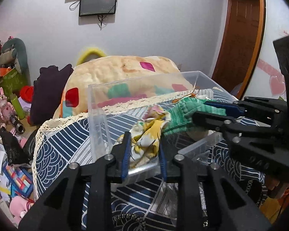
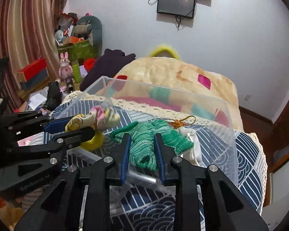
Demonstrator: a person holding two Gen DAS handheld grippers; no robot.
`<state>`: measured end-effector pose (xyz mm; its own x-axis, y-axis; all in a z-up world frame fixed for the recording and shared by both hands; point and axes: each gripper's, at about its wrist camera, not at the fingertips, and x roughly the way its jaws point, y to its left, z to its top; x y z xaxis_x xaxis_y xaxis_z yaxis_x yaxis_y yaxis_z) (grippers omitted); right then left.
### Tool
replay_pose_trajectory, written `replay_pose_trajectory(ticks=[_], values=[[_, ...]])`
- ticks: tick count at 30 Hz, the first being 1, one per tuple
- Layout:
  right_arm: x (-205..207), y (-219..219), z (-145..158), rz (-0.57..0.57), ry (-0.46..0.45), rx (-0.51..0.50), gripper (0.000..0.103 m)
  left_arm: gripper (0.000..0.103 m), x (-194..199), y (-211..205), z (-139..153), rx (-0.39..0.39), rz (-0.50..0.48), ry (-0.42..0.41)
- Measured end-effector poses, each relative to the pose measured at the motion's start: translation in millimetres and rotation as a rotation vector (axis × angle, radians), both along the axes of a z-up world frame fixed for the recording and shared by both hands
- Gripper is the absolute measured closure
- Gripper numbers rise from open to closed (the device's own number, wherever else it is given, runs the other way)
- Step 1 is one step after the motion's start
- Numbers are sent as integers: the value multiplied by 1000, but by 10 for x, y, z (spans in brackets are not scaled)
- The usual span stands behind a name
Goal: Organize soft objects
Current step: 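Lower both cloths into the clear box while both tools open to release them, then grasp the black chain-pattern bag with the right tool while the left tool grasps the beaded bracelet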
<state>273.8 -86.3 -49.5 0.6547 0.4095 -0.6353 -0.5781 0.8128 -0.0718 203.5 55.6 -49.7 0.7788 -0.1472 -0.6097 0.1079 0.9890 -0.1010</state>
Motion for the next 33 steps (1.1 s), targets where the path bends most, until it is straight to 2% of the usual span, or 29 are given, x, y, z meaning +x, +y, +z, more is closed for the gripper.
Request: replay_pose_trajectory(ticks=[2,8,12,16,19,21,27,33], values=[[-28,-51,40,2,-1,17,77,69,-47,9,17,-3,-1,-6],[-160,-161,166,9,-20,68,76,69,-175,20,93,-18,-4,-21],[-261,-233,236,7,-50,94,59,65,-299,35,191,-35,0,-43],[-397,-317,301,0,-88,115,54,54,-471,53,307,-31,13,-86],[-506,-396,328,-4,-102,141,42,47,-629,66,370,-27,18,-113],[-570,-433,328,-8,-117,148,38,44,-711,67,378,-18,20,-117],[-719,-493,217,-4,-111,144,32,36,-897,98,246,-5,33,-86],[-825,-530,-40,3,-65,114,23,35,-1000,167,-18,9,53,-13]])
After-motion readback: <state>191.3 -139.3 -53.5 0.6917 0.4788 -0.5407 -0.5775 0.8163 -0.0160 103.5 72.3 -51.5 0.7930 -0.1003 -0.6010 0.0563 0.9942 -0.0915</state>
